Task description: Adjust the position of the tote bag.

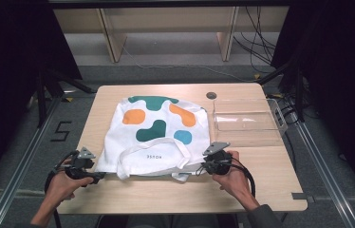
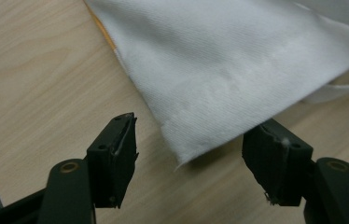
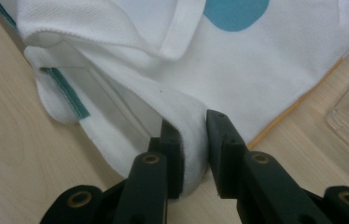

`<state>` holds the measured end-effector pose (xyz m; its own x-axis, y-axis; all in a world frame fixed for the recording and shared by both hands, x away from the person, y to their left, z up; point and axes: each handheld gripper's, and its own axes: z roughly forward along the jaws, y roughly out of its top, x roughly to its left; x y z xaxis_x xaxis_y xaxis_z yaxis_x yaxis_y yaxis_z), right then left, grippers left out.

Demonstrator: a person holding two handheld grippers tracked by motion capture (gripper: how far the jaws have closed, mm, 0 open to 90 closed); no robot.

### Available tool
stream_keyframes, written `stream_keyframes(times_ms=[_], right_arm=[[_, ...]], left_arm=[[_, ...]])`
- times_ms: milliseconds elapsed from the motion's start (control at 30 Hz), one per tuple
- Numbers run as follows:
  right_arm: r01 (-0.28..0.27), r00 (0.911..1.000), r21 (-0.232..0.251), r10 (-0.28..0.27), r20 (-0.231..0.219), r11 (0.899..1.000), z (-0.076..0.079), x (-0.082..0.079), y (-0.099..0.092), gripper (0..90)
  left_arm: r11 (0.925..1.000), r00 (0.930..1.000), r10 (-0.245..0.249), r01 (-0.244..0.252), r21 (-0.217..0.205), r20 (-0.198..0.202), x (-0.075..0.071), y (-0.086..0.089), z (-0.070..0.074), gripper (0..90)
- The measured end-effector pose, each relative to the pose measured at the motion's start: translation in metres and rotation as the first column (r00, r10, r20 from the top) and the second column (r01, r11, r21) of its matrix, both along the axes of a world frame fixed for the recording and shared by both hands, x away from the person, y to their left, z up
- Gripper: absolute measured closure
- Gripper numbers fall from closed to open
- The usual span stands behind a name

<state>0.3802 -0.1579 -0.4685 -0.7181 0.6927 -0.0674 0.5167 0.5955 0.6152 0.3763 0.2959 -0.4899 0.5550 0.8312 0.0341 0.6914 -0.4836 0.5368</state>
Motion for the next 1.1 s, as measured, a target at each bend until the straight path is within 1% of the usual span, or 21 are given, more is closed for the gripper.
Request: stream_keyframes(times_ms=[33, 67, 100, 133, 233, 333, 400, 500, 533, 567, 633, 700, 767, 800, 867, 900, 933, 967, 1000, 1067, 1100], right_arm=[[-0.022, 0.9996, -0.014, 0.022, 0.017, 1.000, 0.000, 0.002, -0.002, 77.8], [-0.021, 0.9997, -0.008, 0.021, 0.010, 1.000, -0.001, 0.002, -0.002, 77.8], [-0.005, 0.9996, 0.004, 0.005, 0.028, 1.000, -0.003, 0.002, -0.001, 77.8], [-0.021, 0.9997, -0.006, 0.021, 0.011, 1.000, -0.001, 0.003, -0.003, 77.8], [-0.015, 0.9997, 0.002, 0.015, 0.021, 1.000, -0.002, 0.004, -0.004, 78.3], [-0.021, 0.9998, -0.005, 0.021, 0.005, 1.000, -0.001, 0.004, -0.004, 78.4], [-0.009, 0.9998, 0.008, 0.009, 0.018, 1.000, -0.004, 0.005, -0.003, 78.5], [-0.017, 0.9999, -0.009, 0.017, 0.003, 1.000, -0.003, 0.007, -0.004, 78.5], [-0.006, 0.9999, 0.001, 0.006, 0.014, 1.000, -0.005, 0.007, -0.004, 78.6], [-0.017, 0.9998, -0.012, 0.017, 0.012, 1.000, -0.006, 0.008, -0.004, 78.7], [-0.012, 0.9999, -0.019, 0.012, 0.003, 1.000, -0.007, 0.010, -0.003, 79.2], [-0.005, 1.0000, -0.018, 0.005, 0.001, 1.000, -0.008, 0.011, -0.002, 79.9], [-0.025, 0.9997, -0.034, 0.025, -0.003, 0.999, -0.008, 0.013, -0.004, 81.0], [-0.012, 0.9999, -0.019, 0.012, 0.006, 1.000, -0.009, 0.013, -0.004, 81.5], [-0.022, 0.9997, -0.034, 0.023, 0.011, 0.999, -0.008, 0.013, -0.005, 82.3], [-0.023, 0.9997, -0.035, 0.024, 0.007, 0.999, -0.007, 0.012, -0.005, 82.7], [-0.030, 0.9995, -0.041, 0.031, 0.013, 0.999, -0.007, 0.012, -0.005, 83.0], [-0.037, 0.9992, -0.047, 0.038, 0.013, 0.998, -0.006, 0.012, -0.005, 83.2], [-0.037, 0.9992, -0.050, 0.037, 0.014, 0.998, -0.005, 0.012, -0.005, 83.3], [-0.036, 0.9993, -0.056, 0.035, -0.010, 0.998, -0.005, 0.013, -0.006, 82.0], [-0.022, 0.9997, -0.054, 0.022, 0.006, 0.998, -0.008, 0.014, -0.005, 80.8]], left_arm=[[1.0000, 1.0000, 0.009, -0.009, -0.004, 0.002, 0.002, -0.001, 0.000, 33.7], [0.9999, 0.9999, -0.013, 0.013, 0.006, -0.009, 0.004, 0.000, 0.002, 34.2], [0.9995, 0.9998, 0.018, -0.018, -0.026, 0.012, 0.004, -0.002, 0.001, 35.1], [0.9999, 1.0000, -0.004, 0.004, -0.016, 0.004, 0.006, 0.001, 0.004, 35.5], [0.9953, 0.9969, 0.032, -0.025, -0.093, 0.072, 0.007, 0.002, 0.009, 40.1], [0.9911, 0.9943, 0.051, -0.039, -0.128, 0.094, 0.011, 0.001, 0.010, 43.0], [0.9930, 0.9959, 0.050, -0.042, -0.110, 0.076, 0.017, -0.001, 0.005, 41.7], [0.9932, 0.9974, 0.065, -0.062, -0.099, 0.032, 0.027, -0.003, 0.000, 43.0], [0.9973, 0.9988, 0.039, -0.037, -0.063, 0.030, 0.029, -0.001, 0.000, 49.2], [0.9985, 0.9980, 0.036, -0.033, -0.044, 0.051, 0.030, -0.003, -0.001, 58.6], [0.9998, 0.9987, 0.009, -0.008, -0.018, 0.050, 0.031, -0.004, 0.002, 70.5], [0.9999, 0.9985, -0.001, 0.002, -0.016, 0.054, 0.029, -0.003, 0.005, 74.7], [0.9982, 0.9980, 0.016, -0.013, -0.058, 0.061, 0.027, -0.004, 0.006, 75.9], [0.9977, 0.9981, 0.011, -0.007, -0.067, 0.061, 0.026, -0.003, 0.007, 76.1], [0.9986, 0.9977, -0.032, 0.035, -0.040, 0.060, 0.024, 0.000, 0.010, 76.2], [0.9969, 0.9973, -0.014, 0.019, -0.076, 0.071, 0.021, -0.003, 0.009, 76.3], [0.9977, 0.9972, -0.039, 0.043, -0.052, 0.063, 0.019, -0.002, 0.012, 76.4], [0.9971, 0.9969, -0.037, 0.042, -0.063, 0.069, 0.015, -0.004, 0.012, 76.5], [0.9969, 0.9967, -0.061, 0.063, -0.048, 0.054, 0.013, -0.003, 0.013, 76.7], [0.9964, 0.9972, -0.060, 0.062, -0.058, 0.044, 0.011, -0.006, 0.013, 77.2], [0.9960, 0.9963, -0.080, 0.081, -0.037, 0.031, 0.012, -0.006, 0.013, 77.4]])
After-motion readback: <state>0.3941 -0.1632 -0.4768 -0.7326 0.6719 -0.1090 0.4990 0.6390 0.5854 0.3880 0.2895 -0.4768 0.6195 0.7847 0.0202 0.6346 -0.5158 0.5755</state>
